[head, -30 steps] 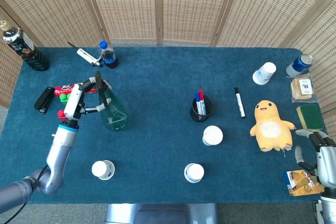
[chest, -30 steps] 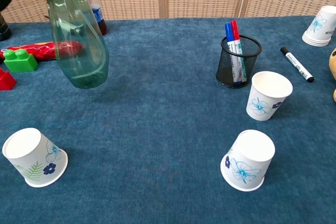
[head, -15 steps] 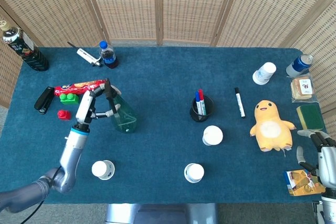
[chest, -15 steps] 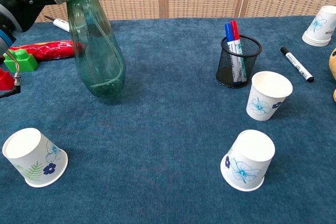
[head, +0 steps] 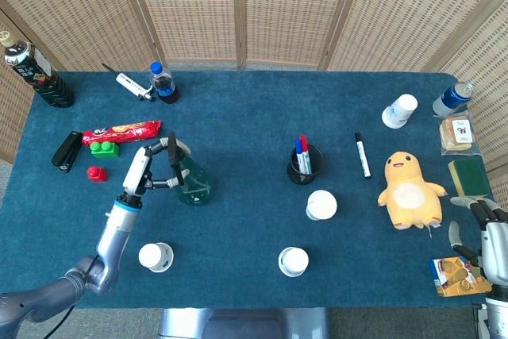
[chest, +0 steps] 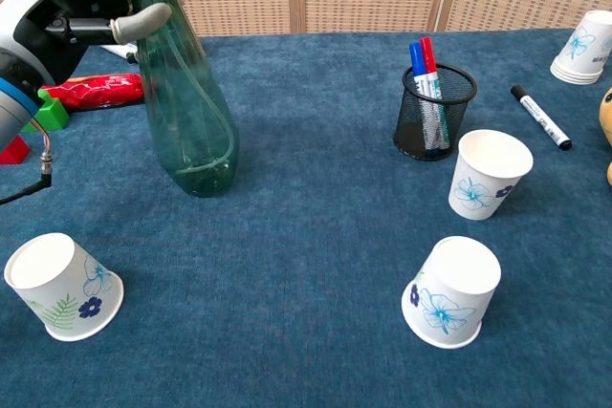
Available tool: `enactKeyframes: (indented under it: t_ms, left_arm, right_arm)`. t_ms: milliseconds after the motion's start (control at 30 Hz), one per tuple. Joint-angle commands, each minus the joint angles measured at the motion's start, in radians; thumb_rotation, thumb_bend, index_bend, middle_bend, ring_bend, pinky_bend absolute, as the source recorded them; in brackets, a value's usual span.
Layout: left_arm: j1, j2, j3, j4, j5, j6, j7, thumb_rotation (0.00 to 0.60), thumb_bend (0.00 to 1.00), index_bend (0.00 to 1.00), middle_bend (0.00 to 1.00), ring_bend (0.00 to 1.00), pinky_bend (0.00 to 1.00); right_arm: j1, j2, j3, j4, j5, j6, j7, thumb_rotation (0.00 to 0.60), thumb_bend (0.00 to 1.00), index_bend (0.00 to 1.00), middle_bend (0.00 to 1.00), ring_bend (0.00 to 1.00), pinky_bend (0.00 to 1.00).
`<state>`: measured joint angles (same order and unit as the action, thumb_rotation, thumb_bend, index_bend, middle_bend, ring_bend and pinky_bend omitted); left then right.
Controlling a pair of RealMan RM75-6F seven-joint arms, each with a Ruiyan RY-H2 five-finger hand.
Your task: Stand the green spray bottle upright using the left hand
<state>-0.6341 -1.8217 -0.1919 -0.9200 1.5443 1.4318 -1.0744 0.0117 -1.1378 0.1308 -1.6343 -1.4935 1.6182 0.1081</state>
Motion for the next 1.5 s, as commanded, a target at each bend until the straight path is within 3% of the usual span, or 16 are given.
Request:
enactKeyframes:
  t_ms: [33, 133, 267, 367, 500, 733, 1067, 1200, 1300, 1500]
  left_arm:
    - [0.005, -0.009, 0.007, 0.013, 0.003, 0.009, -0.01, 0.6, 0.4, 0.51, 0.49, 0.48, 0.55]
    - [0.013, -0.017, 0.015, 0.025, 0.005, 0.018, -0.02, 0.6, 0.4, 0.5, 0.49, 0.48, 0.54]
    - [0.02, -0.023, 0.022, 0.038, 0.012, 0.036, -0.026, 0.6, 0.4, 0.49, 0.48, 0.47, 0.45]
    - [0.023, -0.021, 0.025, 0.039, 0.016, 0.044, -0.031, 0.6, 0.4, 0.45, 0.45, 0.42, 0.57]
    - [0.026, -0.02, 0.027, 0.036, 0.016, 0.049, -0.029, 0.6, 0.4, 0.42, 0.42, 0.38, 0.47]
    - [0.035, -0.021, 0.032, 0.035, 0.016, 0.059, -0.018, 0.599, 0.4, 0.42, 0.39, 0.32, 0.39]
    - [0.048, -0.018, 0.034, 0.033, 0.012, 0.071, -0.008, 0.475, 0.4, 0.31, 0.21, 0.13, 0.25]
    - [0.054, -0.016, 0.037, 0.034, 0.014, 0.077, -0.003, 0.412, 0.39, 0.28, 0.17, 0.1, 0.24]
    - [0.058, -0.016, 0.037, 0.032, 0.013, 0.083, -0.003, 0.381, 0.39, 0.24, 0.14, 0.07, 0.19]
    - [0.071, 0.0, 0.042, 0.013, 0.018, 0.096, 0.003, 0.351, 0.39, 0.22, 0.12, 0.04, 0.2]
  right_arm:
    - [0.0, 0.001, 0.001, -0.001, 0.001, 0.0, 0.0, 0.6, 0.52, 0.34, 0.37, 0.27, 0.38]
    - [-0.002, 0.003, 0.001, -0.003, 0.002, 0.002, 0.001, 0.6, 0.52, 0.34, 0.37, 0.27, 0.38]
    - [-0.002, 0.005, 0.001, -0.005, 0.001, 0.003, 0.001, 0.6, 0.52, 0.34, 0.37, 0.27, 0.38]
    - [-0.002, 0.005, 0.001, -0.007, 0.0, 0.003, 0.003, 0.6, 0.52, 0.34, 0.37, 0.27, 0.38]
    - [-0.002, 0.004, 0.001, -0.007, -0.001, 0.003, 0.005, 0.6, 0.52, 0.34, 0.37, 0.27, 0.38]
    - [-0.006, 0.007, 0.002, -0.007, -0.001, 0.008, 0.014, 0.6, 0.52, 0.34, 0.37, 0.27, 0.38]
    - [-0.004, 0.01, 0.002, -0.011, -0.007, 0.007, 0.021, 0.6, 0.52, 0.34, 0.37, 0.27, 0.38]
    - [-0.004, 0.01, 0.002, -0.011, -0.008, 0.009, 0.024, 0.6, 0.52, 0.34, 0.37, 0.27, 0.38]
    - [-0.004, 0.01, 0.003, -0.011, -0.01, 0.01, 0.024, 0.6, 0.52, 0.34, 0.37, 0.27, 0.38]
    - [-0.002, 0.01, 0.004, -0.012, -0.012, 0.01, 0.027, 0.6, 0.52, 0.34, 0.37, 0.27, 0.38]
